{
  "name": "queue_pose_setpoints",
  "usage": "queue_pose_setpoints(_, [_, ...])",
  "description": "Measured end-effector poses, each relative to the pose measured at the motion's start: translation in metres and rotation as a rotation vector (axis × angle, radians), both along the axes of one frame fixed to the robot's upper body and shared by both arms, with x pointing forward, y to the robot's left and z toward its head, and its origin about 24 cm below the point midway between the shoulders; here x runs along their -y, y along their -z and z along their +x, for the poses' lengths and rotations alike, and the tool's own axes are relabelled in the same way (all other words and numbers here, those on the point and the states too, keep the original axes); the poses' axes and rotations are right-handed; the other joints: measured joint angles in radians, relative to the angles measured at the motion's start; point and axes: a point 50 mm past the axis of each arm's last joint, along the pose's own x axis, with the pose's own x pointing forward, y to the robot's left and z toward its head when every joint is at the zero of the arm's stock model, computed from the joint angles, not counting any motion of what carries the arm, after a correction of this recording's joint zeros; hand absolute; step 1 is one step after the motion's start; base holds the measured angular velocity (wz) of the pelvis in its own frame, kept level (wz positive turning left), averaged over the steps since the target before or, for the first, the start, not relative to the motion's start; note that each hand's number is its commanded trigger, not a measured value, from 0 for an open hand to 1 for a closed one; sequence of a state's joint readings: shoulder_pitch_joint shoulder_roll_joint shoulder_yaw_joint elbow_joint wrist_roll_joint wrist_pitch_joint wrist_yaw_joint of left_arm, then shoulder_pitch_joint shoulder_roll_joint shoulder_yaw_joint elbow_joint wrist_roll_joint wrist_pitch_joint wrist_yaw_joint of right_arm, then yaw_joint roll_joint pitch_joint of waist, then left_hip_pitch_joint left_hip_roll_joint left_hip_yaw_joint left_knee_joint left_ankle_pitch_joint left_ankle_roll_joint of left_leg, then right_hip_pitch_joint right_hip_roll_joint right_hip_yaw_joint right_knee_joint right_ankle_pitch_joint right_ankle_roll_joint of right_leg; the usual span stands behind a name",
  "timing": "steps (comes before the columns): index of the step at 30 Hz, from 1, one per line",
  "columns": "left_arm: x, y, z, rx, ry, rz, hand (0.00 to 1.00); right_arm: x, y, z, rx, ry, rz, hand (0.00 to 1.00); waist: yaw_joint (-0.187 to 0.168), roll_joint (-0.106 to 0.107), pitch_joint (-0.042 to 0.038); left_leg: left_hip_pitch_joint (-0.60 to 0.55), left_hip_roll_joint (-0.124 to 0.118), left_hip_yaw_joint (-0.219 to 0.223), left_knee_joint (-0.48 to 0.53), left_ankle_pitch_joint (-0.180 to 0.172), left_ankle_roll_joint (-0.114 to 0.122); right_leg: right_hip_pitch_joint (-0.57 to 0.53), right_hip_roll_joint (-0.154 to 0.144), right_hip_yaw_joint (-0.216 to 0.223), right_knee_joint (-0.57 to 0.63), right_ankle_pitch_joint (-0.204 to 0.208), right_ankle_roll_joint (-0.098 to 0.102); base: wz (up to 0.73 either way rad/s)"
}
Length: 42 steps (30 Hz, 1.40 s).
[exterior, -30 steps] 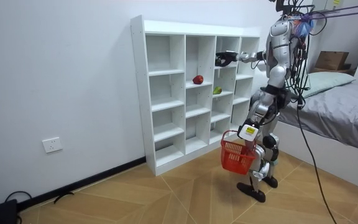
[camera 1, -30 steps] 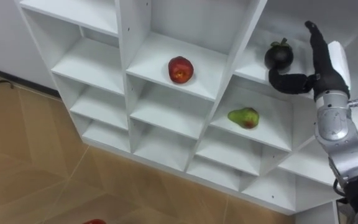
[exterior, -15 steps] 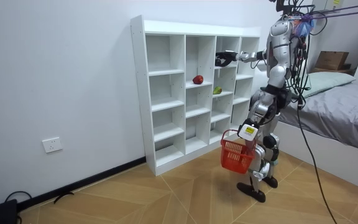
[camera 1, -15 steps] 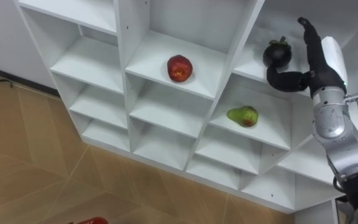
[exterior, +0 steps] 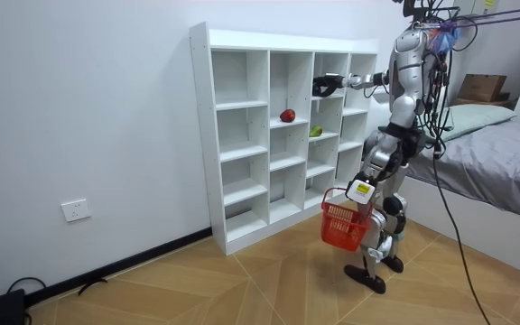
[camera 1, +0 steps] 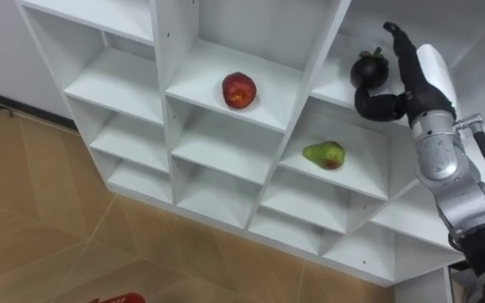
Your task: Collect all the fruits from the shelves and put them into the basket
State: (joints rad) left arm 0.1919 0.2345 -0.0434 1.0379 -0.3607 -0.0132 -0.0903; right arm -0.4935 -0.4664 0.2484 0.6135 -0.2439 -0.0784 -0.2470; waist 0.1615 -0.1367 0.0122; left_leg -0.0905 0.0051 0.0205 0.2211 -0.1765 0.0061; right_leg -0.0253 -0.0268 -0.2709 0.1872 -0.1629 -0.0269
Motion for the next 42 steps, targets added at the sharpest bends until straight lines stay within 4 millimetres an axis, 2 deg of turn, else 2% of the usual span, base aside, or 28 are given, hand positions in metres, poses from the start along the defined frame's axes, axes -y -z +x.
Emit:
queue_pose_setpoints(2, [0.000,0.000,0.001,0.000,0.001,-0.001,1.00,0.004,0.003,0.000,-0.022,0.013,0.016,1.00,0.010,0.004,0.0043,0.010,0.001,0.000,0.000,0.000,0.000,0.009,0.000,-0.004,0.000,0.001,-0.001,0.00])
queue_pose_setpoints(3, [0.000,0.000,0.001,0.000,0.001,-0.001,1.00,0.005,0.004,0.000,-0.027,0.021,0.027,1.00,0.013,0.003,0.0040,0.011,0.001,0.000,0.000,0.000,0.000,0.011,0.000,-0.005,0.000,0.001,-0.001,0.05])
queue_pose_setpoints(7, [-0.002,-0.001,0.006,0.006,0.014,0.006,1.00,0.015,0.005,0.003,-0.058,0.059,0.061,1.00,0.035,-0.009,0.0069,0.004,0.001,-0.003,0.002,0.000,-0.001,0.008,0.000,-0.007,0.000,0.001,-0.001,0.00])
queue_pose_setpoints(11, [-0.003,-0.002,0.008,0.005,0.026,0.011,1.00,0.018,0.004,0.004,-0.070,0.051,0.053,1.00,0.037,-0.014,0.0044,0.000,-0.001,-0.004,0.004,0.000,-0.001,0.005,-0.001,-0.006,0.000,0.001,-0.001,0.00])
queue_pose_setpoints(29, [-0.005,-0.001,0.005,-0.014,0.017,0.061,1.00,0.020,0.003,0.005,-0.094,0.033,0.050,1.00,0.037,-0.019,0.0075,0.009,0.000,-0.007,0.001,0.000,-0.001,0.014,0.000,-0.007,0.000,0.001,-0.001,0.00])
queue_pose_setpoints(34, [-0.004,-0.003,0.012,0.013,0.025,0.059,1.00,0.021,0.001,0.005,-0.085,0.034,0.057,1.00,0.036,-0.019,0.0070,0.008,-0.001,-0.008,0.001,0.000,-0.001,0.014,0.000,-0.008,0.000,0.001,-0.001,0.00])
queue_pose_setpoints(42, [0.004,-0.012,0.042,0.136,-0.010,0.016,1.00,0.008,-0.003,0.005,-0.058,0.000,0.109,1.00,0.004,-0.023,0.0034,0.011,-0.002,-0.007,0.001,0.001,0.000,0.015,-0.001,-0.004,-0.004,0.001,0.000,0.00])
